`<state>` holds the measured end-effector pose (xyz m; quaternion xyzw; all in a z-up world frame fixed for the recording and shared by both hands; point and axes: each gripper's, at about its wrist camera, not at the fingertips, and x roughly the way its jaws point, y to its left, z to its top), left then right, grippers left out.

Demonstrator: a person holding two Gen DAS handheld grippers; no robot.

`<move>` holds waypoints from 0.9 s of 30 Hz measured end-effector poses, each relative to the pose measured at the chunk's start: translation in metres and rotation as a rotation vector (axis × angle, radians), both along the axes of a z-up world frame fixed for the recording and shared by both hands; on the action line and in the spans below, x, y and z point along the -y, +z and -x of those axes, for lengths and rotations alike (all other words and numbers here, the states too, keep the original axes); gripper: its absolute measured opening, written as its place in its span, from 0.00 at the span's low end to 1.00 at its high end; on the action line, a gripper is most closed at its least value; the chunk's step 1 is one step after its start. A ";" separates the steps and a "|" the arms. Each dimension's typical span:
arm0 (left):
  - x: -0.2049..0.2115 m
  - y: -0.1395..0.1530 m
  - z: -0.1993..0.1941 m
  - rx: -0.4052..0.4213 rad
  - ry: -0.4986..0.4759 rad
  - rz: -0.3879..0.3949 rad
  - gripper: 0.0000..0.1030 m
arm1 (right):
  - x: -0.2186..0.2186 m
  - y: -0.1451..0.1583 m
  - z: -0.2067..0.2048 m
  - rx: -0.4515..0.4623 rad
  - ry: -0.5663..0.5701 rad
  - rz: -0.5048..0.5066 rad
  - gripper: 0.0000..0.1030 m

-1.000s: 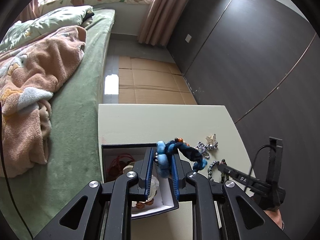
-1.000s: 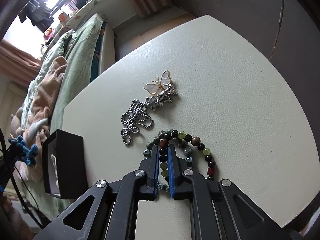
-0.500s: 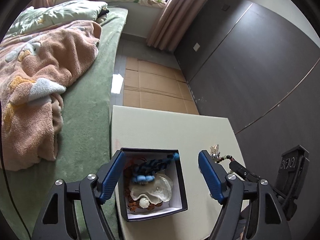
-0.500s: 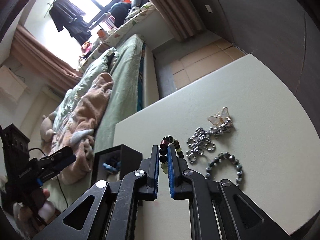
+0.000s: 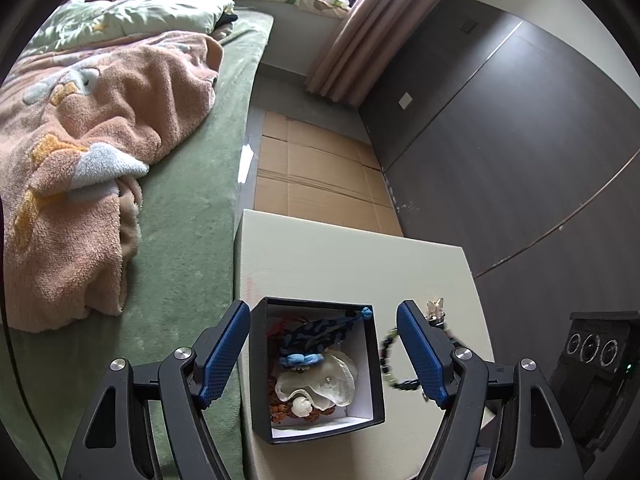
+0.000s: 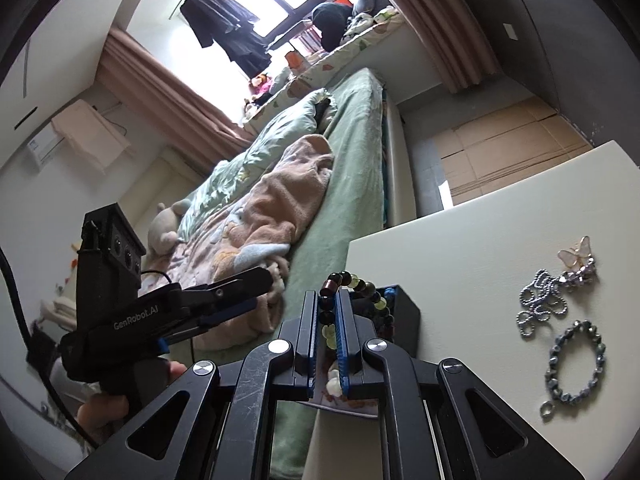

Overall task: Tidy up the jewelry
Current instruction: 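Release the dark bead bracelet into the black box with the right gripper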

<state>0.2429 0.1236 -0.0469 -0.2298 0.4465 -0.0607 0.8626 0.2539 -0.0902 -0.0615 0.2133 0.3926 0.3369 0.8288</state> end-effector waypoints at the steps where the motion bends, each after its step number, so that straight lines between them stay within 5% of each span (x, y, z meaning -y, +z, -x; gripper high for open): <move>1: -0.001 0.000 -0.001 -0.002 0.005 0.001 0.74 | -0.007 -0.001 0.000 -0.006 0.006 0.014 0.11; 2: -0.003 0.000 -0.001 -0.004 0.011 0.004 0.74 | -0.014 -0.005 -0.002 -0.024 0.022 0.030 0.24; 3: -0.003 -0.001 -0.002 -0.006 0.017 0.009 0.74 | -0.020 -0.009 -0.005 -0.052 0.041 0.044 0.49; 5: -0.004 -0.001 -0.004 -0.010 0.024 0.017 0.74 | -0.023 -0.019 -0.009 -0.107 0.040 0.069 0.61; 27: 0.097 -0.005 -0.022 -0.002 -0.147 -0.079 0.74 | 0.132 -0.004 -0.001 -0.132 -0.289 0.044 0.61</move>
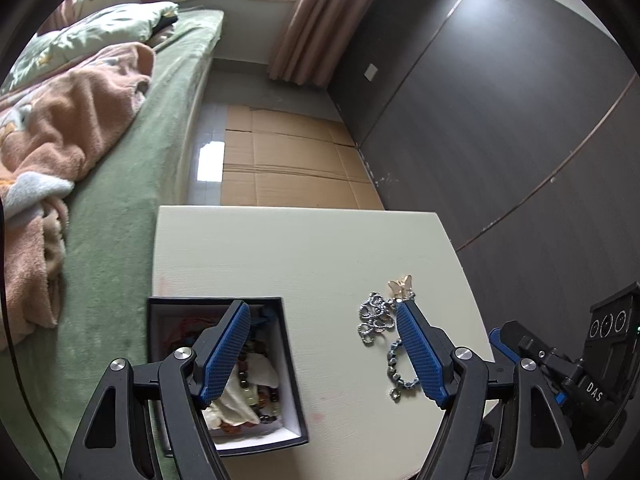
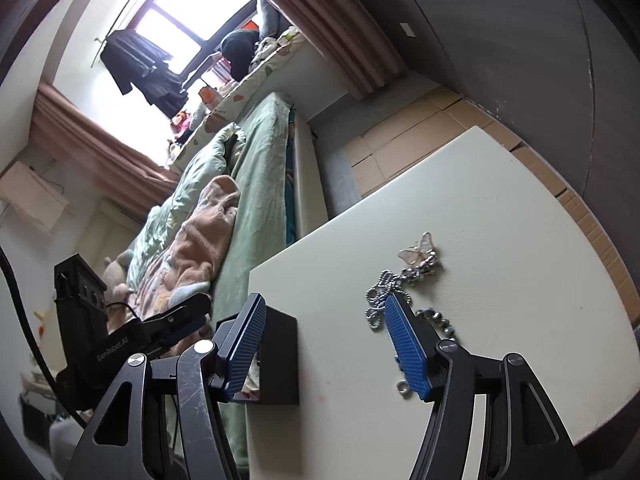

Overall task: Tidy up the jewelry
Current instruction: 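Release the dark bead bracelet into the black box with the right gripper, then move both grippers back to the remaining jewelry on the table, then close the left gripper on the green-grey bead bracelet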

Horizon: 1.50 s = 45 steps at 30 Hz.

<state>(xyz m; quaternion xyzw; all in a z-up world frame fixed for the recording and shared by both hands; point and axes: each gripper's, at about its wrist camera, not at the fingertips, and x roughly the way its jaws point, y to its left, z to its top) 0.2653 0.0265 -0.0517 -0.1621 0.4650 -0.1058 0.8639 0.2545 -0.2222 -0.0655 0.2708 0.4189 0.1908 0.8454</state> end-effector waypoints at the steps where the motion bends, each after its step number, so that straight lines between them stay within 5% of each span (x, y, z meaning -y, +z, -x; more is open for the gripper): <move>1: 0.006 -0.001 -0.002 0.000 -0.010 -0.008 0.74 | 0.006 -0.001 0.000 -0.008 -0.010 0.003 0.61; 9: 0.059 -0.019 -0.011 -0.017 -0.103 -0.084 0.74 | 0.038 -0.013 -0.003 -0.078 -0.052 0.042 0.61; 19: 0.109 -0.054 -0.015 -0.093 -0.217 -0.180 0.58 | 0.075 -0.029 -0.003 -0.173 -0.105 0.063 0.61; 32: 0.144 -0.089 -0.017 -0.152 -0.257 -0.289 0.49 | 0.098 -0.034 0.002 -0.207 -0.128 0.073 0.61; 35: 0.151 -0.097 -0.014 -0.144 -0.266 -0.360 0.37 | 0.101 -0.034 0.001 -0.210 -0.139 0.085 0.61; 37: 0.155 -0.098 -0.011 -0.140 -0.274 -0.383 0.11 | 0.101 -0.035 0.002 -0.212 -0.141 0.096 0.61; 45: 0.128 -0.078 -0.011 -0.129 -0.241 -0.234 0.08 | 0.084 -0.041 -0.003 -0.231 -0.096 0.142 0.61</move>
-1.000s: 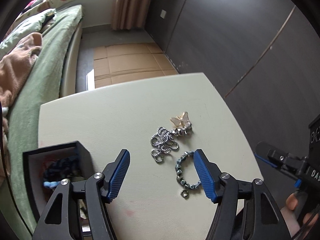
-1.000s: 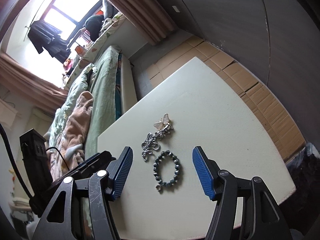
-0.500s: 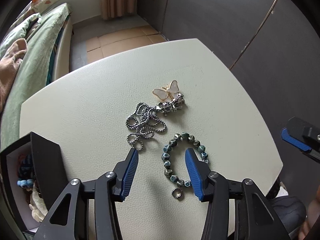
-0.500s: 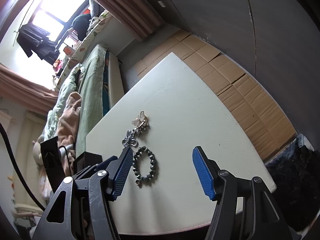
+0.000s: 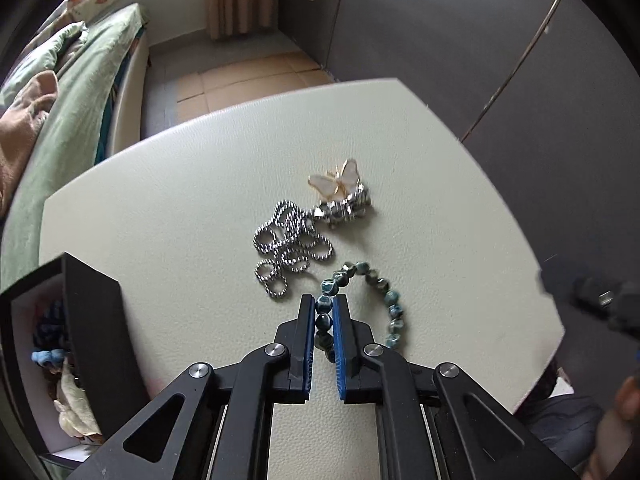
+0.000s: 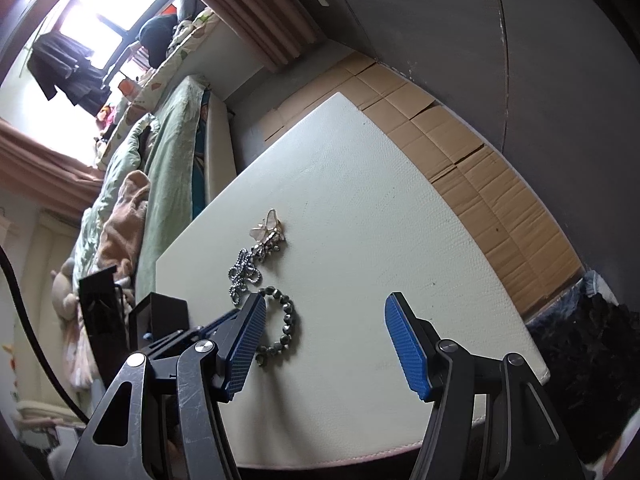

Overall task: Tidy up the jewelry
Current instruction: 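Close the left gripper on the green-grey bead bracelet, then carry the bead bracelet to the box with the left gripper while the right approaches the silver ring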

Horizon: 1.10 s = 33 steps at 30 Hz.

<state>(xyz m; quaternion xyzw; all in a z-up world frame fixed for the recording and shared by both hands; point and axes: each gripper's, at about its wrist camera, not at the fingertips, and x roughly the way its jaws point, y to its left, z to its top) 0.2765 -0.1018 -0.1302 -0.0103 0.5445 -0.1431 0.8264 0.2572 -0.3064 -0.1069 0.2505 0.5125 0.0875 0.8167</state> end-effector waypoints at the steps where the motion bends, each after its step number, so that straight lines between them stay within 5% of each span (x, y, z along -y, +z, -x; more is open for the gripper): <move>1: -0.003 0.004 0.000 0.006 0.000 0.017 0.08 | -0.004 -0.001 -0.001 -0.003 0.009 0.008 0.61; 13: -0.041 0.042 0.006 0.076 0.056 0.114 0.08 | -0.049 -0.018 -0.007 -0.038 0.151 0.057 0.61; 21: -0.073 0.055 0.010 0.100 0.107 0.147 0.08 | -0.101 -0.030 -0.005 -0.074 0.295 0.104 0.26; 33: -0.099 0.064 0.020 0.116 0.133 0.174 0.08 | -0.131 -0.048 -0.009 -0.127 0.315 0.204 0.18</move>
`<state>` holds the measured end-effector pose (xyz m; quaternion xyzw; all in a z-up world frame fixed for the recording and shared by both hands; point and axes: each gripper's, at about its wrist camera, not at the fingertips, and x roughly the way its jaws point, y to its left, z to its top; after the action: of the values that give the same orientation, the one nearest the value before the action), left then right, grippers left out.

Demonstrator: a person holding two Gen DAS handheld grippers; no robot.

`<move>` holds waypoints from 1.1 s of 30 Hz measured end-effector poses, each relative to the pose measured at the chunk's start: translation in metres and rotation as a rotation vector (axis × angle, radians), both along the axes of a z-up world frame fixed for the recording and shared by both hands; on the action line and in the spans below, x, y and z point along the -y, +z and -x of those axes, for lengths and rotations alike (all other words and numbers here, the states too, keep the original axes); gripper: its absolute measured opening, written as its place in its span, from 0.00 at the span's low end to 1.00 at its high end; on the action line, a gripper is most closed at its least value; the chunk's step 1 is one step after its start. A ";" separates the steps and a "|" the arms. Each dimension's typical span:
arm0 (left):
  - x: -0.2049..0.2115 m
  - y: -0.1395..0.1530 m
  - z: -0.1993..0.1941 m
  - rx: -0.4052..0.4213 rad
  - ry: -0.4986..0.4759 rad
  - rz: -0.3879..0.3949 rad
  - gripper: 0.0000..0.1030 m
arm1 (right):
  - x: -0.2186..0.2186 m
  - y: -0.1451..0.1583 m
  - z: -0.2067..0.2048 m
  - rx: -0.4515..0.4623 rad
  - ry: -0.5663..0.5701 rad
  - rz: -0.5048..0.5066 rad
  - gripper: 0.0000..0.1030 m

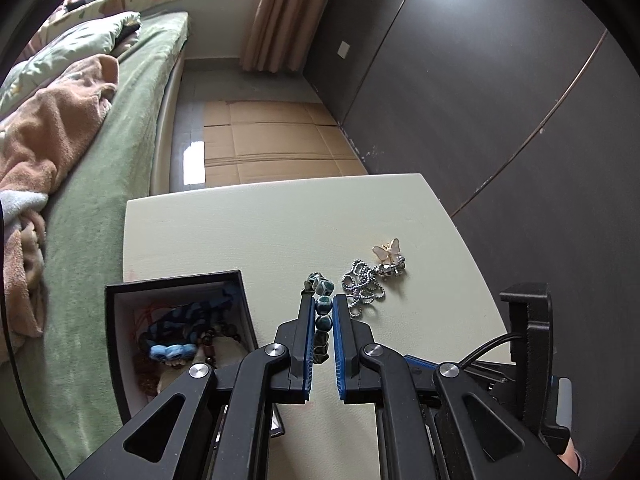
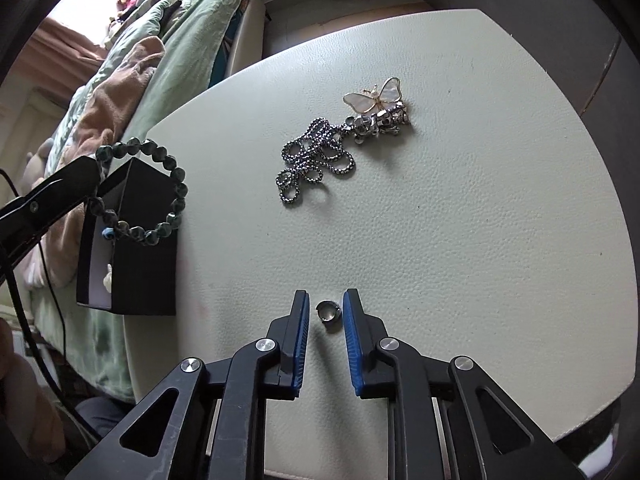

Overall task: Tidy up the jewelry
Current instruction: 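Carry the bead bracelet to the box with the left gripper while the right approaches the silver ring, then drop the bracelet into the box with the left gripper while the right grasps the silver ring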

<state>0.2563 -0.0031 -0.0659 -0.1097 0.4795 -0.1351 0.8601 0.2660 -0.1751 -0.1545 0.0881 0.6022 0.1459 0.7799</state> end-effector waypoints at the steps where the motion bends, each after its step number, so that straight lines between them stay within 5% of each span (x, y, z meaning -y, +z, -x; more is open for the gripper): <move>1: -0.002 0.001 0.001 0.001 0.002 0.001 0.08 | -0.003 0.001 0.001 0.005 0.005 0.018 0.18; 12: -0.018 0.006 0.003 0.006 0.030 0.021 0.08 | -0.040 0.006 0.019 0.112 0.121 0.298 0.15; 33: -0.067 0.021 0.021 0.041 0.105 -0.013 0.08 | -0.017 0.058 0.032 0.255 0.105 0.003 0.13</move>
<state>0.2353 0.0644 -0.0453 -0.1264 0.4564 -0.0890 0.8763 0.2340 -0.1584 -0.0965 0.0360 0.5024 0.1957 0.8414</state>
